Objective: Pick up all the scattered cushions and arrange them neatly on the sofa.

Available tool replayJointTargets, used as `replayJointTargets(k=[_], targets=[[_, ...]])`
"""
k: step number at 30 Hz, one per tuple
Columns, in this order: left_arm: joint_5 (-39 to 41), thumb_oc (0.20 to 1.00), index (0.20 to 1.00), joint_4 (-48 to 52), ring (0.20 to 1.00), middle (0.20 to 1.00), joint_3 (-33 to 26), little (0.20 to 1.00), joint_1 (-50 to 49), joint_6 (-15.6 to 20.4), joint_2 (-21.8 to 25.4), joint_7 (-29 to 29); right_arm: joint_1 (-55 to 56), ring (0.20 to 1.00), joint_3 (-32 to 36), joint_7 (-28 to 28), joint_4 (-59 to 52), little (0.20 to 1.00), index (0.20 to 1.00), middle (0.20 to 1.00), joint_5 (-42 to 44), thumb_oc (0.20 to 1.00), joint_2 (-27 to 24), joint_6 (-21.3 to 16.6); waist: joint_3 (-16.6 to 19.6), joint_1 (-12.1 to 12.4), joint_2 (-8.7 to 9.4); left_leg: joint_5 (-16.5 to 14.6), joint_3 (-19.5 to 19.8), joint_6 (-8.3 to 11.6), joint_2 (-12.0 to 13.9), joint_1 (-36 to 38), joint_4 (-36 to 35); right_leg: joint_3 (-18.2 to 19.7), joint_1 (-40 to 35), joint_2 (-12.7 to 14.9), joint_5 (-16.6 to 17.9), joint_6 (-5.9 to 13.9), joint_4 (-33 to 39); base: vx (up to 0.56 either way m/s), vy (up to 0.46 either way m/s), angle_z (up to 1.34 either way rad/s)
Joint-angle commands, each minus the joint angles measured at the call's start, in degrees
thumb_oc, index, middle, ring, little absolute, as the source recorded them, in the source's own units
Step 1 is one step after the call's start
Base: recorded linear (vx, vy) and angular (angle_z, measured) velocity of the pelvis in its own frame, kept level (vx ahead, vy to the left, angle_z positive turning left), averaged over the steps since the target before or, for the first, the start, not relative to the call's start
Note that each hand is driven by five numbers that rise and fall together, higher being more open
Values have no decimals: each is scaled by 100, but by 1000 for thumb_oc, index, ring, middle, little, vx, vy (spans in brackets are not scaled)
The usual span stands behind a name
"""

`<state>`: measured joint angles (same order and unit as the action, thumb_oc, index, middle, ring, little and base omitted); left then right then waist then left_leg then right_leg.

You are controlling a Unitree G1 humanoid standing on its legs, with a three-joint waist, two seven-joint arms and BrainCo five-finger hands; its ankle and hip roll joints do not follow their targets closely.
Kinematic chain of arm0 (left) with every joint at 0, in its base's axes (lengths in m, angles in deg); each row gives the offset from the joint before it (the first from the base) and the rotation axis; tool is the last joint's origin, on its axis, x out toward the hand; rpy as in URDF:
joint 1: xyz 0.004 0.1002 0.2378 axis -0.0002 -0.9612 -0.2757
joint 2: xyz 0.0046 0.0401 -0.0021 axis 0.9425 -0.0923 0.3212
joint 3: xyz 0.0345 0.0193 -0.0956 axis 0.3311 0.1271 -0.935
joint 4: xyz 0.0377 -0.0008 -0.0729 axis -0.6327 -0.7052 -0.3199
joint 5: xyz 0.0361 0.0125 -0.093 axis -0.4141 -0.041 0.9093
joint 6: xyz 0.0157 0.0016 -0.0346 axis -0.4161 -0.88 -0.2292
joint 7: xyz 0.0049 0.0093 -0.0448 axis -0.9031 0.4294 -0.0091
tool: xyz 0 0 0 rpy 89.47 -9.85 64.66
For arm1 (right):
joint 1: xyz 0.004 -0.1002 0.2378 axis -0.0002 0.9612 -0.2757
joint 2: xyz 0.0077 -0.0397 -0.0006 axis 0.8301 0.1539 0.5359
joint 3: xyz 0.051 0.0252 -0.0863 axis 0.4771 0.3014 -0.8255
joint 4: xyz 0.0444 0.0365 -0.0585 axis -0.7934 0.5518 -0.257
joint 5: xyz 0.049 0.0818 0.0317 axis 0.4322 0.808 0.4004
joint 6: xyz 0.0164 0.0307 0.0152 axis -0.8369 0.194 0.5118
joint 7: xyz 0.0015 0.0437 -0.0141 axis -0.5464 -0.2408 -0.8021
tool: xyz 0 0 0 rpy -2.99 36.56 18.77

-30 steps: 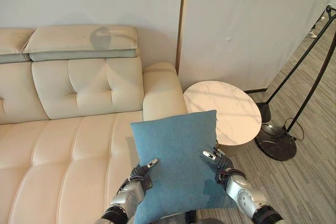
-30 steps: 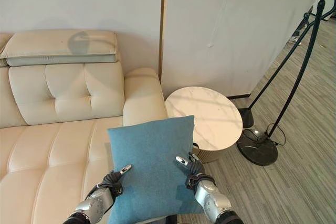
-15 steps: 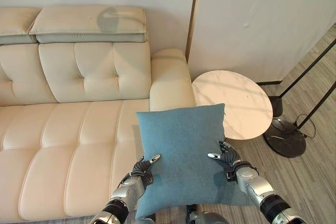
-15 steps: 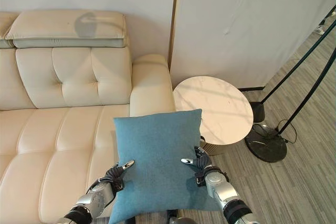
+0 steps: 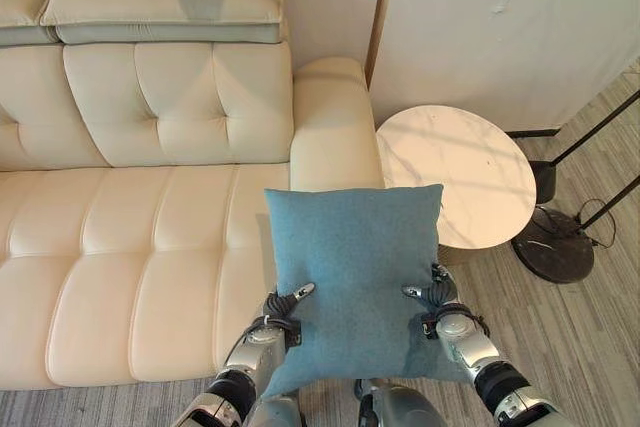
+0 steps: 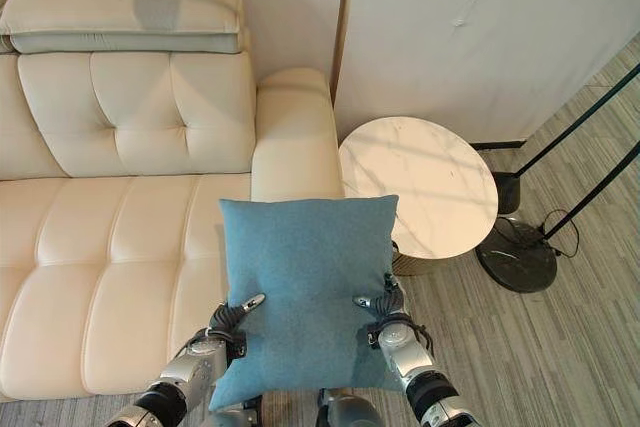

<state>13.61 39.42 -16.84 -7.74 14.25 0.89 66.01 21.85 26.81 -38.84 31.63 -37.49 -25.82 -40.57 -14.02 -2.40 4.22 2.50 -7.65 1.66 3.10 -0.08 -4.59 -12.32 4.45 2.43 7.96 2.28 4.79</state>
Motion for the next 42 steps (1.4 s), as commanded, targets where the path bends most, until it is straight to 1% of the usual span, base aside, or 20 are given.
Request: replayJointTargets(k=[1,2,3,4,5,6,8,9,10,11,12,16,26,29,35,37,39,40,41,42], targets=[[325,1000,1000,-291,1000,1000,403,1000,11,-80,-337,107,254,1000,-279,-386,-147,1000,1000,1000,1840,1000,543,-391,-28,-6,96,-95,-101,54,-45,-316,-41,207,-80,-15,-755,263,21,0,0,0],[504,1000,1000,-248,1000,1000,493,1000,1,-51,-387,245,340,1000,-329,-693,-194,1000,1000,1000,2675,1000,691,-544,-55,-10,101,-103,-117,54,-45,-288,-41,220,-95,-18,-753,264,21,5,27,-4],[724,272,272,-238,272,272,662,272,48,-84,-459,529,438,1000,-512,-1324,86,1000,1000,1000,3857,1000,920,-588,-86,12,119,-125,-142,59,-52,-254,-41,247,-120,-21,-757,260,21,4,27,-7],[724,200,200,-238,200,200,662,200,49,-84,-458,529,437,1000,-512,-1324,87,1000,1000,1000,3857,1000,921,-588,-77,10,120,-121,-141,58,-53,-266,-41,246,-108,-20,-755,260,21,2,22,-10],[773,200,200,-281,200,200,697,200,75,-115,-468,628,456,1000,-628,-1419,274,1000,1000,1000,4029,1000,947,-529,-80,14,125,-121,-147,65,-54,-263,-41,245,-110,-19,-760,259,21,0,13,-12],[823,200,200,-464,200,200,756,200,109,-163,-492,832,509,1000,-852,-1716,367,1000,1000,1000,4554,1000,991,-393,-68,48,146,-134,-165,81,-56,-247,-41,247,-122,-20,-770,256,21,-2,17,-8],[676,200,200,-475,200,200,841,200,159,-168,-497,917,477,1000,-1033,-1793,317,1000,1000,1000,4497,1000,935,-390,-63,64,154,-134,-173,89,-54,-243,-41,256,-121,-19,-766,252,21,0,6,-3],[449,200,200,-508,200,200,935,200,221,-141,-491,974,396,576,-1140,-1848,189,576,576,576,4390,576,835,-454,-48,72,168,-137,-187,97,-54,-248,-41,267,-112,-15,-761,256,21,0,0,0],[328,200,200,-502,200,200,987,200,250,-151,-484,1011,342,250,-1203,-1893,148,250,250,250,4238,250,800,-446,-43,80,171,-139,-190,97,-56,-252,-41,270,-106,-10,-758,255,21,0,0,0],[171,200,200,-472,200,200,1048,200,289,-115,-470,1010,250,200,-1281,-1879,86,200,200,200,3946,200,732,-493,-34,85,176,-139,-192,98,-55,-261,-41,269,-95,-6,-753,257,21,0,0,0],[171,200,200,-472,200,200,1048,200,289,-115,-471,1010,250,200,-1281,-1879,85,200,200,200,3946,200,732,-493,-34,85,176,-139,-192,98,-55,-260,-41,268,-95,-6,-753,257,21,0,0,0],[-374,200,200,-372,200,200,1223,200,418,-46,-400,1009,-99,200,-1426,-1843,-361,200,200,200,2527,200,327,-523,-12,95,208,-134,-178,88,-51,-300,-41,238,-57,20,-729,274,21,-5,2,-1],[-820,200,200,-187,200,200,1156,200,353,-60,-216,896,-164,200,-1467,-1703,-732,200,200,200,1617,200,176,-511,4,158,305,-169,-186,47,-51,-271,-41,234,-70,38,-696,315,21,-3,3,0],[-652,200,200,121,200,200,955,200,185,-11,-120,740,-131,200,-1436,-1681,-975,200,200,200,1528,200,180,-505,40,211,339,-208,-203,10,-72,-220,-41,262,-95,54,-672,351,21,-24,55,-5],[-237,200,200,1118,200,200,583,200,-314,168,88,400,93,200,-1314,-1640,-1817,200,200,200,1403,200,-10,-533,38,269,305,-275,-126,-128,-230,-160,-41,307,-132,162,-516,434,21,-68,128,0],[11,200,200,1580,200,200,397,200,-572,319,171,111,169,200,-1311,-1510,-2344,200,200,200,1259,200,-77,-584,-148,295,313,-246,-250,-212,-342,-360,-41,409,240,249,-183,596,21,-308,249,4],[157,200,200,1737,200,200,315,200,-739,394,214,-19,169,200,-1373,-1452,-2514,200,200,200,1281,200,-26,-613,-214,288,335,-142,-411,-235,-292,-497,-41,544,404,218,-74,673,-51,-287,175,-42],[155,200,200,1757,200,200,305,200,-774,403,229,-41,168,200,-1393,-1449,-2541,200,200,200,1281,200,-23,-631,-222,282,306,-110,-407,-249,-252,-512,-41,594,391,197,-239,639,-373,-221,104,-57],[157,200,200,1781,200,200,295,200,-820,427,236,-80,185,200,-1417,-1415,-2581,200,200,200,1256,200,-49,-670,-176,272,267,-84,-382,-261,-203,-563,-41,644,342,165,-525,573,-746,-115,65,-32],[209,200,200,1789,200,200,303,200,-907,407,232,-59,258,200,-1408,-1433,-2624,200,200,200,1215,200,-85,-647,-35,264,250,-131,-331,-261,-202,-584,-41,715,116,120,-777,490,-864,-66,35,18]])
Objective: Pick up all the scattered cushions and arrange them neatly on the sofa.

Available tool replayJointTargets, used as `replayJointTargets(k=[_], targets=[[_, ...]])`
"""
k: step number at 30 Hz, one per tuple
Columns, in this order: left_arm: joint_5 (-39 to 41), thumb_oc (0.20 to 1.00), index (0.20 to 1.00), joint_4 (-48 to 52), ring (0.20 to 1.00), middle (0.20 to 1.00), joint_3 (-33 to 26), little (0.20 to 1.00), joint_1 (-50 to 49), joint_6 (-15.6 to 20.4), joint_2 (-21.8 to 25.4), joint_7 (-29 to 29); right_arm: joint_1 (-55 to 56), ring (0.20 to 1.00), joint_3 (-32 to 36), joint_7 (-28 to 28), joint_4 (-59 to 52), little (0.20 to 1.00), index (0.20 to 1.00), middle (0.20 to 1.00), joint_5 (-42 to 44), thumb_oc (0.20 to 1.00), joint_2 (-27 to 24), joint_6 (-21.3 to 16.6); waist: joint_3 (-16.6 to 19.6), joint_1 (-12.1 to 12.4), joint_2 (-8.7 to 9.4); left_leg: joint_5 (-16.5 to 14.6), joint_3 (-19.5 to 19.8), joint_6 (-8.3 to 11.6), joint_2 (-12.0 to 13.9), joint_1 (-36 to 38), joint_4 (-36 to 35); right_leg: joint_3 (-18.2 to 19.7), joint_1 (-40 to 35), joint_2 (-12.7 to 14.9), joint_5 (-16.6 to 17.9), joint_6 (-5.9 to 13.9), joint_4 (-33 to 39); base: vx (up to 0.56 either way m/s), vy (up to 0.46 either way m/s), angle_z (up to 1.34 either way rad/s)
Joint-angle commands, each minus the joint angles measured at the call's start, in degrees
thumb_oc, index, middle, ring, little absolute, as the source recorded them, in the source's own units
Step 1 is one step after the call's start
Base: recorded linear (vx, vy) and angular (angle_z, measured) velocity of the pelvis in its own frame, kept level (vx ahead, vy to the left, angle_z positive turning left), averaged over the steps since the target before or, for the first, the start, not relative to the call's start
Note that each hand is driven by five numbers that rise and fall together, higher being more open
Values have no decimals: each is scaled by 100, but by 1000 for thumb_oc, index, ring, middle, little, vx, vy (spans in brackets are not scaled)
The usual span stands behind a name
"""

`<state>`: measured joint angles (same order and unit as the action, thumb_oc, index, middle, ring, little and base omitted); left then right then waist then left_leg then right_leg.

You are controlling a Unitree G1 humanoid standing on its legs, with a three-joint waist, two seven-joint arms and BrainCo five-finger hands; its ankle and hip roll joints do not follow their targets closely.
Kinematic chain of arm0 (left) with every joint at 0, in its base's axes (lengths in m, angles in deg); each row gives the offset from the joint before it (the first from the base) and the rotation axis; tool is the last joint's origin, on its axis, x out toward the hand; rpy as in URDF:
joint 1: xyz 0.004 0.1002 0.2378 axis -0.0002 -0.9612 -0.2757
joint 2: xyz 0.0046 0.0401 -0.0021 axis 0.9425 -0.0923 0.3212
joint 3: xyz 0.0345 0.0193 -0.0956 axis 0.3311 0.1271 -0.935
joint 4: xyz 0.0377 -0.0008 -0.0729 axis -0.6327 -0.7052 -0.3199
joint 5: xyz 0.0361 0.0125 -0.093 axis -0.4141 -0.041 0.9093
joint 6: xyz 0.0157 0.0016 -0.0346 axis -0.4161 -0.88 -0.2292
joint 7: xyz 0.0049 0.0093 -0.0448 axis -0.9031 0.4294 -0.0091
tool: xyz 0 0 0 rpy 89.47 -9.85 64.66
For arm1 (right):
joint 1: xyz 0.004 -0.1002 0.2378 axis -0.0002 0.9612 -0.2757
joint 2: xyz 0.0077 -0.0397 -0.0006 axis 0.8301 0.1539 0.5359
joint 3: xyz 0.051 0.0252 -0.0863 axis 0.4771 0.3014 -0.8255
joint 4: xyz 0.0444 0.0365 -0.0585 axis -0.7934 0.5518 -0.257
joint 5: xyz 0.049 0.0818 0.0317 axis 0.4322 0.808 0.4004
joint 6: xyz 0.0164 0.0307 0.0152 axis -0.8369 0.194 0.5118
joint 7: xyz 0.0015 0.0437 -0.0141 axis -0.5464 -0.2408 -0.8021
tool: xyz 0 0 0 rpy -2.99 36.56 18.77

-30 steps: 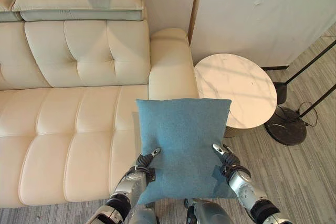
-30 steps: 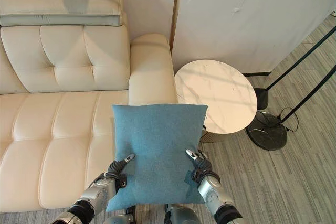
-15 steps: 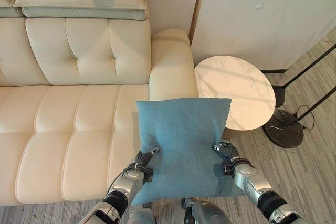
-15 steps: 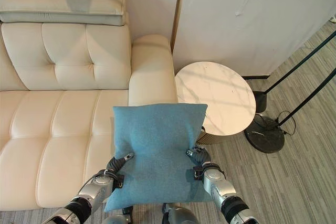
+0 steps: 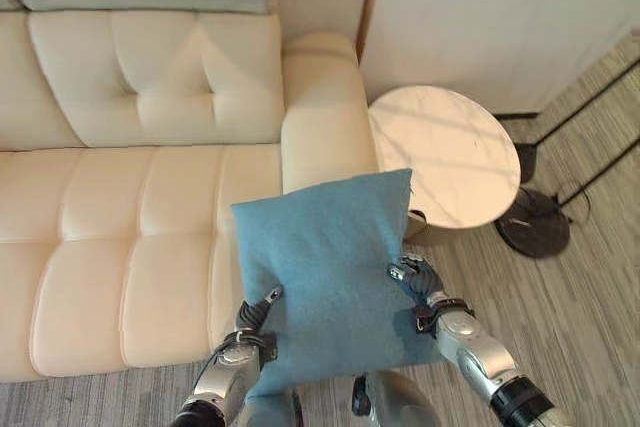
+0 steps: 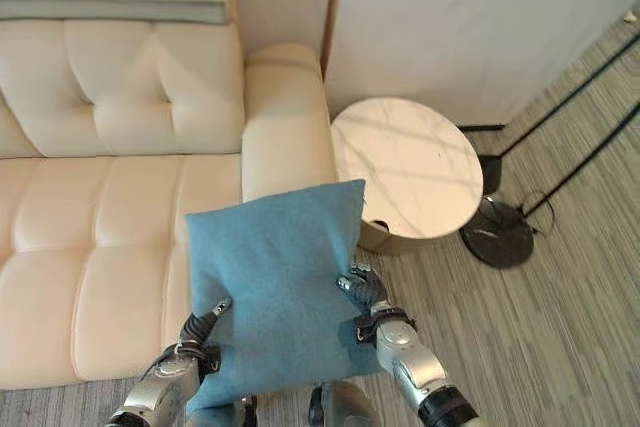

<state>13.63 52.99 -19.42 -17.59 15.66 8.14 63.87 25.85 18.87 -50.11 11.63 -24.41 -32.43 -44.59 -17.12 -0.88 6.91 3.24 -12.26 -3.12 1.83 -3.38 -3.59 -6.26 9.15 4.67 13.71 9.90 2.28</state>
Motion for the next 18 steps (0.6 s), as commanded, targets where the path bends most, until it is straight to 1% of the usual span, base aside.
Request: replayJointTargets(k=[1,2,3,4,5,8,9,10,11,12,13,14,15,16,17,18], targets=[[221,200,200,432,200,200,571,200,51,254,-486,157,-115,200,-618,-308,-619,200,200,200,-122,200,560,-240,357,118,-9,-221,153,224,-87,-258,-141,150,-474,-132,-1444,-287,-634,-19,-21,35],[229,200,200,412,200,200,560,200,-11,207,-488,177,-99,200,-635,-301,-590,200,200,200,-178,200,554,-216,507,185,24,-231,217,230,-119,-234,-141,121,-837,-141,-1607,-300,-643,1,-35,45],[229,200,200,412,200,200,560,200,-11,207,-488,177,-99,200,-635,-301,-590,200,200,200,-178,200,553,-216,518,182,22,-228,219,230,-116,-248,-141,120,-825,-144,-1603,-301,-642,-12,-87,36],[190,200,200,418,200,200,526,200,-62,168,-473,170,-93,200,-636,-308,-596,200,200,200,-201,200,564,-195,695,272,85,-217,265,236,-160,-257,-141,142,-1163,-171,-1680,-315,-585,-79,-130,27],[199,200,200,492,200,200,494,200,-69,156,-452,152,-98,200,-627,-295,-604,200,200,200,-196,200,584,-172,830,349,175,-158,265,250,-213,-349,-141,245,-1410,-242,-1697,-306,-397,-142,-175,19],[143,200,200,721,200,200,375,200,-56,146,-359,114,-115,200,-641,-279,-676,200,200,200,-189,200,568,-161,878,440,240,43,290,319,-200,-494,-141,302,-1487,-403,-1965,-487,-141,-231,-174,10],[54,200,200,879,200,200,325,200,-71,147,-286,107,-112,200,-620,-274,-825,200,200,200,-196,200,508,-176,867,437,241,147,321,376,-180,-537,-141,334,-1502,-499,-2054,-592,-79,-351,-274,-2],[-57,200,200,1200,200,200,229,200,-125,148,-183,109,-99,200,-608,-312,-1161,200,200,200,-126,200,395,-237,804,423,198,374,451,505,-156,-612,-141,348,-1488,-649,-2149,-735,-40,-281,-214,6],[-57,200,200,1204,200,200,228,200,-128,145,-183,108,-97,200,-609,-312,-1164,200,200,200,-125,200,393,-236,804,415,197,377,459,506,-156,-614,-141,340,-1489,-651,-2149,-736,-41,-302,-227,21],[-132,200,200,1396,200,200,177,200,-210,149,-136,103,-70,200,-583,-347,-1445,200,200,200,-92,200,291,-281,752,407,154,484,525,581,-126,-635,-141,337,-1468,-725,-2164,-804,-73,-335,-226,35],[-175,200,200,1715,200,200,80,200,-368,155,-90,98,-7,200,-565,-448,-1833,200,200,200,-23,200,140,-351,622,363,49,640,680,692,-93,-693,-141,240,-1439,-836,-2158,-885,-108,-447,-300,52],[-228,200,200,1928,200,200,3,200,-471,180,-69,110,69,200,-544,-504,-1987,200,200,200,-24,200,73,-392,559,343,-7,683,737,718,-91,-718,-141,140,-1431,-874,-2155,-905,-128,-346,-222,63],[-228,200,200,1935,200,200,2,200,-477,175,-69,109,71,200,-545,-505,-1989,200,200,200,-24,200,72,-391,558,327,-10,686,753,718,-94,-719,-141,124,-1435,-875,-2157,-906,-128,-290,-166,76],[-210,200,200,2130,200,200,-89,200,-619,226,-99,108,120,200,-517,-545,-2101,200,200,200,-62,200,-45,-379,451,303,-100,709,733,767,-86,-713,-141,-141,-1448,-859,-2147,-912,-151,-279,-131,81],[-236,200,200,2244,200,200,-120,200,-666,236,-104,96,121,200,-484,-532,-2158,200,200,200,-79,200,-90,-381,382,271,-143,731,533,789,-46,-703,-141,-331,-1462,-822,-2130,-916,-159,-362,-154,103],[-243,200,200,2323,200,200,-166,200,-706,243,-108,96,112,200,-467,-519,-2195,200,200,200,-91,200,-113,-380,369,258,-160,741,354,759,-15,-656,-141,-440,-1449,-789,-2107,-921,-163,-220,-81,107]])
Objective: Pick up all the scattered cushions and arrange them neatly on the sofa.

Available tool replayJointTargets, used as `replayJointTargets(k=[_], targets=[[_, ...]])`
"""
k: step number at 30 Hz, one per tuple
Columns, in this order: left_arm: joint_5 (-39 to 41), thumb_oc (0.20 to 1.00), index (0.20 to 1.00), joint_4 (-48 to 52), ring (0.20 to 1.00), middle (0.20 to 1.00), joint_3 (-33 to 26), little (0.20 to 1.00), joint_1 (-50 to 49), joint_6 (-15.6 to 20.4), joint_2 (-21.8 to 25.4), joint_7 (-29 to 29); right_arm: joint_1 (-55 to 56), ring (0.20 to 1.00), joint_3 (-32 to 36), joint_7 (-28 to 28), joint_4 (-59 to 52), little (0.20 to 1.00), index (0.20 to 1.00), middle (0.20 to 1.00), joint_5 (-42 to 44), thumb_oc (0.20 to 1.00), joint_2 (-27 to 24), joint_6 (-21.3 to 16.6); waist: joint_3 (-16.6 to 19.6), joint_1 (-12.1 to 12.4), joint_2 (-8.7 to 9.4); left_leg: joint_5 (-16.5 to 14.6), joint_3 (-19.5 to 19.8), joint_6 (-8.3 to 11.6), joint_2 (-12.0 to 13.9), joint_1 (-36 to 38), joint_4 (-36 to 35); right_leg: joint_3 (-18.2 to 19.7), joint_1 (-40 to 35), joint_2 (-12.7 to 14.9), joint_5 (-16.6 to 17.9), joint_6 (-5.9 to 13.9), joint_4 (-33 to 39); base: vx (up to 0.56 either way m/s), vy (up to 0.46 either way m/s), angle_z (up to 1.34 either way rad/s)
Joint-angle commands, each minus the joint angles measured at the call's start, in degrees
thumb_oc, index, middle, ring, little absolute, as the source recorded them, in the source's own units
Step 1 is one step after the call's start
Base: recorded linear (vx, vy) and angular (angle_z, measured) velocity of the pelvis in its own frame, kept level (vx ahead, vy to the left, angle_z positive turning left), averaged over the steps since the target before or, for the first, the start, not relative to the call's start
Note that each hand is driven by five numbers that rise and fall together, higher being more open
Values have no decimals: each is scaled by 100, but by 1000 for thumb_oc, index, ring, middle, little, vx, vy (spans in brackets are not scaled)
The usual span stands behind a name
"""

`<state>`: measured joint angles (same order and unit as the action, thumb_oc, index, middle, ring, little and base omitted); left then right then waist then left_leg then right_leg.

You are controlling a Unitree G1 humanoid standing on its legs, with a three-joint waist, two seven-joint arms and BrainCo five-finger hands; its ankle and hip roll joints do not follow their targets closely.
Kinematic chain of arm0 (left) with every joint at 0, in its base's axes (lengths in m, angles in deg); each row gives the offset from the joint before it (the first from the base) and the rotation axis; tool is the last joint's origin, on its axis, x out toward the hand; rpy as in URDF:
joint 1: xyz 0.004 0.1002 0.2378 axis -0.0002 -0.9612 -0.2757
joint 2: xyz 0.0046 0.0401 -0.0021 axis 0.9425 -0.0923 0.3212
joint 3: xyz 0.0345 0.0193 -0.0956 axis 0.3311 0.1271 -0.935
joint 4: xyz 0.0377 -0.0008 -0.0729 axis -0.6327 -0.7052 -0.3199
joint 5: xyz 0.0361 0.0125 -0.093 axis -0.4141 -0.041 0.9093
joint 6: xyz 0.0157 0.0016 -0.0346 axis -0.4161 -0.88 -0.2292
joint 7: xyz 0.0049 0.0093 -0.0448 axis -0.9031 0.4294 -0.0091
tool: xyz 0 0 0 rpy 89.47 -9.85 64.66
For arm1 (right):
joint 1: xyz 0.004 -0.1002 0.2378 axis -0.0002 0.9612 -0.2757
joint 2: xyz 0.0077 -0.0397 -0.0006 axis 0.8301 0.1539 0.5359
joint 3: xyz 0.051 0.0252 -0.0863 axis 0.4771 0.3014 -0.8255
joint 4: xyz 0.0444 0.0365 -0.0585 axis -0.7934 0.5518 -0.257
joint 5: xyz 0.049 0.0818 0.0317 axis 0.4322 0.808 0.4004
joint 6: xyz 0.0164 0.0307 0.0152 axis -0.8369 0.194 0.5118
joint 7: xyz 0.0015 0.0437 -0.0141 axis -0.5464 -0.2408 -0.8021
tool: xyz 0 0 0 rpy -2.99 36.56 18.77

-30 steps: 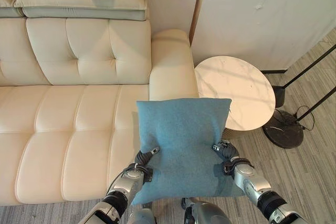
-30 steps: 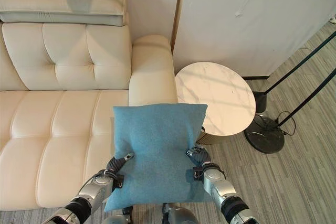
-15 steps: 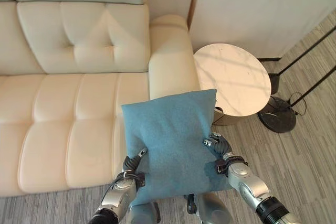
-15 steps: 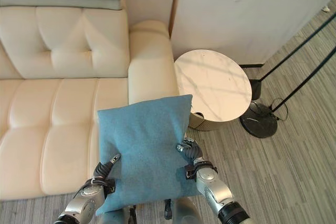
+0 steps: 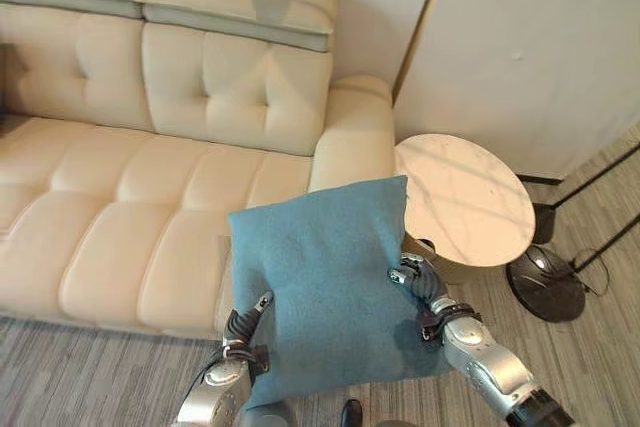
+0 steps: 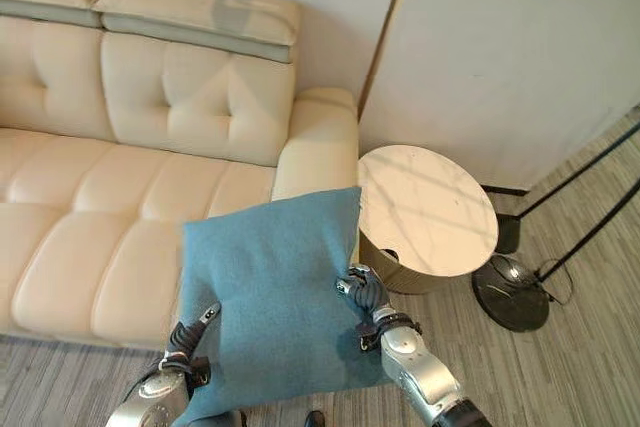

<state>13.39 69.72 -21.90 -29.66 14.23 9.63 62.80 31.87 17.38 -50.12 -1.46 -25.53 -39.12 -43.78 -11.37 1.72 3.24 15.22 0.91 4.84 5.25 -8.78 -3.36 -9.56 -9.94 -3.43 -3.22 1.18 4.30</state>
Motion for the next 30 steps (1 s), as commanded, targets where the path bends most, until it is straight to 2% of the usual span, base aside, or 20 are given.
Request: replayJointTargets(k=[1,2,4,5,6,7,8,9,11,12,13,14,15,19,23,25,26,27,28,30], targets=[[-250,200,200,731,200,200,50,200,453,406,-246,218,-492,200,-281,-504,-897,200,200,200,-15,200,515,-455,-201,-13,218,-500,-1150,-75,-336,38,-164,-176,457,90,-392,-32,-352,-148,-45,122],[-252,200,200,748,200,200,45,200,445,399,-244,218,-493,200,-281,-504,-900,200,200,200,-17,200,514,-455,-213,-16,207,-454,-1175,-102,-322,18,-164,-203,471,75,-363,-52,-346,-121,-59,92],[-321,200,200,956,200,200,10,200,275,411,-269,276,-440,200,-297,-534,-929,200,200,200,-74,200,500,-394,-161,24,301,-980,-1197,-179,-320,180,597,-399,373,249,-297,-17,-201,-106,-45,49],[-321,200,200,959,200,200,9,200,274,409,-268,276,-440,200,-297,-534,-930,200,200,200,-74,200,500,-393,-159,16,299,-982,-1192,-182,-317,161,619,-409,378,247,-291,-19,-198,-98,-1,19],[-323,200,200,991,200,200,25,200,243,426,-295,247,-432,200,-334,-524,-935,200,200,200,-67,200,500,-387,-133,40,345,-1375,-1149,-234,-296,212,1109,-542,382,337,-294,-28,-167,-66,3,22],[-323,200,200,992,200,200,25,200,241,425,-295,247,-431,200,-335,-523,-935,200,200,200,-67,200,499,-387,-132,35,342,-1391,-1143,-234,-292,200,1133,-546,381,333,-296,-28,-167,-110,35,59],[-309,200,200,1008,200,200,71,200,251,446,-301,221,-449,200,-353,-480,-928,200,200,200,-32,200,490,-401,-119,45,343,-1653,-1169,-276,-236,334,1376,-708,425,399,-294,-42,-158,-70,62,85],[-280,200,200,1020,200,200,103,200,260,454,-306,206,-461,200,-348,-463,-967,200,200,200,-1,200,472,-414,-122,39,341,-1756,-1203,-289,-226,410,1454,-801,440,428,-292,-42,-137,-71,62,77],[-272,200,200,1034,200,200,119,200,264,461,-316,210,-465,200,-331,-447,-974,200,200,200,21,200,441,-422,-103,19,319,-1872,-1257,-282,-211,542,1345,-916,465,451,-295,-30,-111,-25,82,41],[-253,200,200,1043,200,200,139,200,265,467,-308,212,-437,200,-280,-429,-992,200,200,200,17,200,405,-417,-53,-28,284,-1876,-1378,-256,-169,723,1105,-1042,499,467,-291,-3,-82,-24,172,39],[-248,200,200,1060,200,200,188,200,271,449,-322,239,-411,200,-257,-402,-1060,200,200,200,23,200,400,-406,0,-67,214,-1664,-1406,-218,-200,866,538,-1196,525,468,-206,70,29,-13,197,127],[-280,200,200,1059,200,200,193,200,252,439,-327,248,-408,200,-247,-386,-1097,200,200,200,30,200,397,-412,49,-83,175,-1595,-1403,-202,-236,963,152,-1253,555,460,-185,113,69,-33,329,124],[-576,200,200,1216,200,200,102,200,184,399,-226,208,-398,200,-208,-370,-1189,200,200,200,49,200,416,-479,90,-46,189,-1574,-1378,-192,-269,983,-164,-1275,720,483,-37,219,70,-20,328,107],[-617,200,200,1395,200,200,-124,200,-92,501,-216,91,-259,200,-156,-391,-1288,200,200,200,93,200,439,-547,49,102,312,-1664,-1444,-262,-308,974,-164,-1244,804,570,114,379,70,11,239,7],[-682,200,200,1347,200,200,-83,200,-70,497,-198,45,-249,200,-176,-370,-1258,200,200,200,52,200,498,-536,36,164,402,-1731,-1378,-347,-392,979,-164,-1233,767,636,201,463,70,44,184,3],[-728,200,200,1312,200,200,-28,200,-14,500,-190,1,-282,200,-211,-359,-1226,200,200,200,47,200,550,-531,13,190,406,-1773,-1309,-422,-452,999,-164,-1223,807,718,177,506,-148,54,222,8],[-746,200,200,1311,200,200,63,200,97,508,-181,-55,-324,200,-229,-312,-1200,200,200,200,8,200,608,-548,-28,216,367,-1833,-1188,-547,-538,1051,-164,-1170,974,879,22,546,-831,44,188,9],[-746,200,200,1309,200,200,64,200,101,509,-181,-56,-327,200,-227,-312,-1198,200,200,200,8,200,609,-548,-31,216,369,-1835,-1186,-552,-544,1050,-164,-1169,989,891,3,551,-866,77,371,9],[-797,200,200,1285,200,200,157,200,191,519,-164,-106,-329,200,-274,-300,-1180,200,200,200,-55,200,663,-546,-117,170,312,-1899,-1056,-686,-635,1149,-164,-1087,1281,1106,31,579,-1703,32,190,17],[-846,200,200,1247,200,200,201,200,238,505,-162,-138,-341,200,-309,-280,-1158,200,200,200,-55,200,692,-546,-174,131,293,-1930,-1004,-745,-689,1202,-164,-1023,1423,1206,113,607,-2083,40,197,31]])
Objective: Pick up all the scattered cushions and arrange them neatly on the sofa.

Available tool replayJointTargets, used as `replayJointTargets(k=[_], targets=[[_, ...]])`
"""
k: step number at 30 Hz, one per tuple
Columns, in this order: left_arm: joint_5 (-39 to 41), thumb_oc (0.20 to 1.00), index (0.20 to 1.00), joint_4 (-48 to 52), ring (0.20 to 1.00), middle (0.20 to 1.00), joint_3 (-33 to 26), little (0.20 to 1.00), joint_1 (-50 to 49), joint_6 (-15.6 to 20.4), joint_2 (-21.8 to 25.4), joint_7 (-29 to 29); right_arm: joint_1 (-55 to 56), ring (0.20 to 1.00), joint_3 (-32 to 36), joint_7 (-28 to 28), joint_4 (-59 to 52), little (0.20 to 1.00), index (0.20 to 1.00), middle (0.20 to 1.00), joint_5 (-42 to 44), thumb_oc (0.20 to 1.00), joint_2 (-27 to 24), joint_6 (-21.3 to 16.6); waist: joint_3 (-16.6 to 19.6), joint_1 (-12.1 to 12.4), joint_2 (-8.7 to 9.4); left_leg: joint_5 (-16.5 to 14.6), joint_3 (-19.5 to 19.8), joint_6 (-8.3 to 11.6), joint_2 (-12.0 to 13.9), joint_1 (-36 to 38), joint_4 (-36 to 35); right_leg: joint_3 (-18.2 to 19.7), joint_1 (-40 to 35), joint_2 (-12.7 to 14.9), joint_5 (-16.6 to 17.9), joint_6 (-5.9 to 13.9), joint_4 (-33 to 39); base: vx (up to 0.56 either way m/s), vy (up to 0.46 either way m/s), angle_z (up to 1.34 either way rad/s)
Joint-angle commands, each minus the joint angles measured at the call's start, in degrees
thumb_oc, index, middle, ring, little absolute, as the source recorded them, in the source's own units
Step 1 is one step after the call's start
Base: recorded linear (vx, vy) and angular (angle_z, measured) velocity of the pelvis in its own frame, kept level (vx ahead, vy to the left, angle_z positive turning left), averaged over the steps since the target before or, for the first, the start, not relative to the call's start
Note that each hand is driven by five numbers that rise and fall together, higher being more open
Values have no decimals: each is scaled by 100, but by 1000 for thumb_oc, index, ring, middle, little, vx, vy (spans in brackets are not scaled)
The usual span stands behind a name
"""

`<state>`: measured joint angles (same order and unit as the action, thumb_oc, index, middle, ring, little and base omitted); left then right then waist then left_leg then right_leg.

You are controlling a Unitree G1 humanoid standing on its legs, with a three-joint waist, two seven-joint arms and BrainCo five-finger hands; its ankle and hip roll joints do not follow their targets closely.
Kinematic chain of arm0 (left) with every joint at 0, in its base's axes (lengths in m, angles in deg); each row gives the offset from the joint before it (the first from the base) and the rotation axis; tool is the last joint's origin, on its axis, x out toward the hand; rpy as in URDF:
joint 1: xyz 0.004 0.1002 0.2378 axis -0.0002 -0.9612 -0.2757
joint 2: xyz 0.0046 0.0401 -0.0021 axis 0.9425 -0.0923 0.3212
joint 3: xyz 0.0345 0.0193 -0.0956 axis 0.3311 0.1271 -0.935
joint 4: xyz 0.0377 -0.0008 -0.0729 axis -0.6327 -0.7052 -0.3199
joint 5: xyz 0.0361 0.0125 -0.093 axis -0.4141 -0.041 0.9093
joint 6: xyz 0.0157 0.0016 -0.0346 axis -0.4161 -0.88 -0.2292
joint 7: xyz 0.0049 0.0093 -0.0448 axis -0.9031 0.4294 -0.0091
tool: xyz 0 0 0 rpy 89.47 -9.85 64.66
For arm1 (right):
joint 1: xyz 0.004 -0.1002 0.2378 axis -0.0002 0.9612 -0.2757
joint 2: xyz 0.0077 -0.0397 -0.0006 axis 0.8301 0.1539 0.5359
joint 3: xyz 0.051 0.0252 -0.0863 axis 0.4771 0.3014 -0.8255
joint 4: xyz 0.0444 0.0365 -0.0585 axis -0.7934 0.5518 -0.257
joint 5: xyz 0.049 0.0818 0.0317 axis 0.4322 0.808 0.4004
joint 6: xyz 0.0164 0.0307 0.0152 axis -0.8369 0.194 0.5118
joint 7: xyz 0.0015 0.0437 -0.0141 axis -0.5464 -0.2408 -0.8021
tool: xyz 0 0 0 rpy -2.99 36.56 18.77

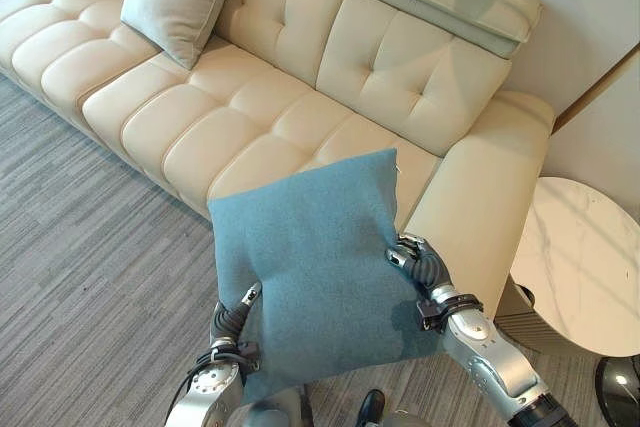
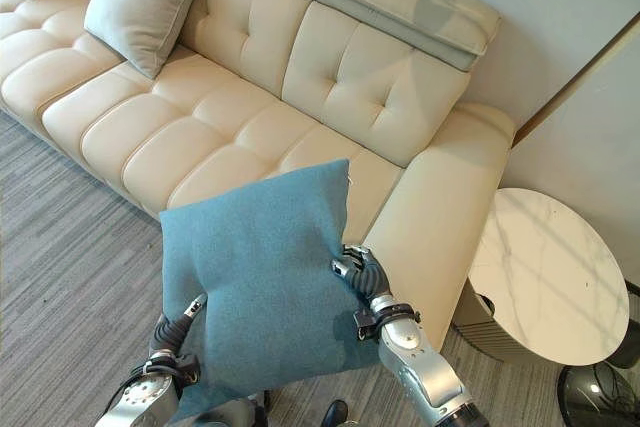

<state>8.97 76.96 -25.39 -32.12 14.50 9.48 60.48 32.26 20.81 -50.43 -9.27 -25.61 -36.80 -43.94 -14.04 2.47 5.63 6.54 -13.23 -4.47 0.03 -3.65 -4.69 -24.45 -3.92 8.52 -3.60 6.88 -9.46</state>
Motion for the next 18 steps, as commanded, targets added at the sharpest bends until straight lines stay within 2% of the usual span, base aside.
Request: replayJointTargets(k=[1,2,3,5,6,9,12,13,14,15,18], targets=[[-403,200,200,488,200,200,603,200,527,492,-152,31,-401,200,-680,-212,-324,200,200,200,-73,200,486,-541,47,20,38,-1078,477,150,-196,726,-31,629,972,26,208,53,-1051,50,143,32],[-409,200,200,438,200,200,646,200,565,496,-169,11,-444,200,-686,-169,-291,200,200,200,-93,200,507,-561,24,-27,35,-1094,541,145,-201,750,-31,887,1152,-120,171,29,-1175,27,69,42],[-405,200,200,347,200,200,685,200,647,544,-200,-73,-582,200,-717,-81,-239,200,200,200,1,200,529,-605,-13,-56,47,-1032,547,174,-182,668,-31,1281,1519,-543,95,-113,-729,31,14,36],[-401,200,200,288,200,200,676,200,711,524,-240,-97,-701,200,-718,-3,-263,200,200,200,143,200,503,-653,-103,-49,87,-1026,560,195,-213,676,-31,1350,1587,-685,319,-100,-34,100,-33,27],[-432,200,200,211,200,200,686,200,734,495,-274,-115,-756,200,-730,11,-270,200,200,200,160,200,497,-691,-125,-44,159,-1068,564,213,-253,713,-31,1452,1746,-891,520,-35,534,197,-78,17],[-477,200,200,96,200,200,734,200,741,452,-348,-95,-744,200,-727,43,-357,200,200,200,200,200,442,-689,-72,-69,228,-1205,731,254,-347,905,-31,1434,1675,-981,804,98,1202,320,-83,32],[-567,200,200,40,200,200,780,200,732,496,-477,-124,-583,200,-713,-32,-459,200,200,200,176,200,360,-706,91,-108,218,-1401,863,283,-380,1267,-31,1343,1443,-998,780,-5,1254,529,-130,63],[-519,200,200,66,200,200,818,200,712,530,-562,-147,-511,200,-669,-18,-479,200,200,200,256,200,273,-720,275,-204,94,-1594,780,468,-260,1282,877,1213,1135,-1001,615,-154,1161,729,-204,59],[-514,200,200,94,200,200,842,200,688,529,-601,-131,-473,200,-657,-59,-499,200,200,200,308,200,242,-748,278,-241,19,-1430,691,642,-190,1123,1571,1134,922,-1019,516,-243,1197,752,-277,46],[-474,200,200,140,200,200,847,200,672,565,-605,-127,-481,200,-619,-36,-513,200,200,200,338,200,142,-753,167,-205,5,-1121,693,810,-164,707,2512,1088,638,-1015,394,-370,1269,371,-203,21],[-387,200,200,225,200,200,828,200,602,588,-581,-107,-447,200,-587,-63,-535,200,200,200,378,200,67,-739,121,-153,-5,-854,788,872,-100,265,3252,1064,362,-1084,216,-528,1391,232,-159,26]])
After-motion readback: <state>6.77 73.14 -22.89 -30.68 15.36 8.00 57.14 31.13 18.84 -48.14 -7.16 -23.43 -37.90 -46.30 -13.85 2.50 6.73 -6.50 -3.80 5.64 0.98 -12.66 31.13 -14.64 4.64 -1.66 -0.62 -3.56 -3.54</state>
